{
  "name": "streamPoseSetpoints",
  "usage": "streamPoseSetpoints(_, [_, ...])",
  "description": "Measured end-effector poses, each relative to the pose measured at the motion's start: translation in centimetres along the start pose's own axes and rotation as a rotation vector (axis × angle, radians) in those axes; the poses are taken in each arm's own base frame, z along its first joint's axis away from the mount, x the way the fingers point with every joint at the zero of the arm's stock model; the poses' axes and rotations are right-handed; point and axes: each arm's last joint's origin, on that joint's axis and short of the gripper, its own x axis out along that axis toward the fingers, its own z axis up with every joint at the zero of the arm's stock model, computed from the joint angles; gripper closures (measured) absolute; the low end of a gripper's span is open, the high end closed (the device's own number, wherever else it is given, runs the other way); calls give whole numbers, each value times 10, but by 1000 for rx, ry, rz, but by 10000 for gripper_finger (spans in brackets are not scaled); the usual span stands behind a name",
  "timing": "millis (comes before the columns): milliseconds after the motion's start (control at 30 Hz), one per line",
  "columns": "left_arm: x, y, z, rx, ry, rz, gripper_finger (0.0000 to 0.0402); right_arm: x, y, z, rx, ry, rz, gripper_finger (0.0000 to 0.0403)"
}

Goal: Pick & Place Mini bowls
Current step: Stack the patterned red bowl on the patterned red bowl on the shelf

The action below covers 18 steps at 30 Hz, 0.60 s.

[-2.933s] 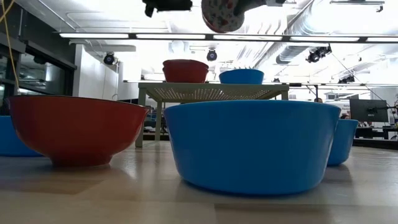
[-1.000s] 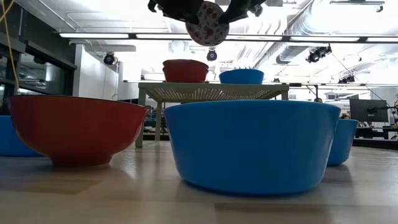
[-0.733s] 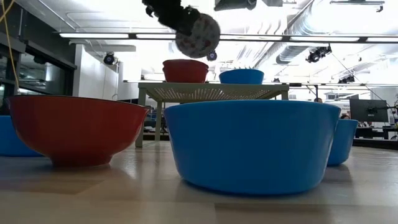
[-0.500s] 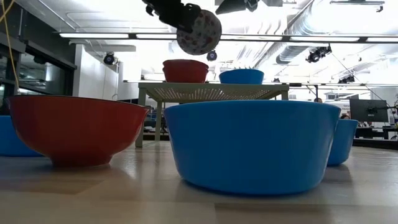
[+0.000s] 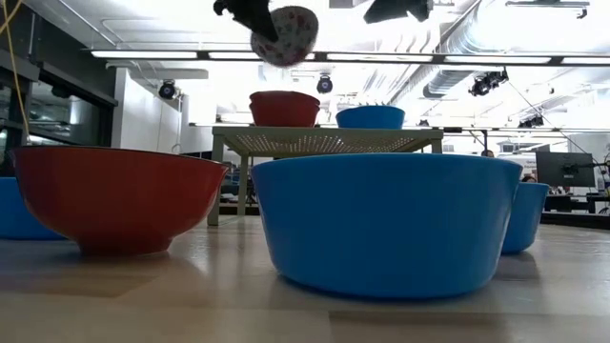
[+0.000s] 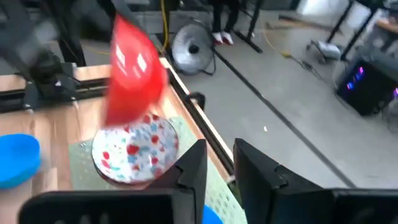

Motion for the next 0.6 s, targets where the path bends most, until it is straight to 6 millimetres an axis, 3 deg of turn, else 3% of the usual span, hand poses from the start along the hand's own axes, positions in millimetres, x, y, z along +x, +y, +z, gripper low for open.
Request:
streamPoseSetpoints(100, [-4, 23, 13, -15, 52, -133, 392, -3, -10, -6, 40, 60, -2, 324])
streamPoseSetpoints(300, [3, 59, 12, -20, 198, -347, 392, 4, -25, -28, 89, 274, 70, 320])
streamPoseSetpoints(433, [20, 70, 9, -81, 237, -438, 392, 9, -32, -38, 82, 364, 74, 320])
streamPoseSetpoints(600, [46, 69, 2, -182, 301, -590, 392, 14, -42, -49, 90, 458, 52, 320])
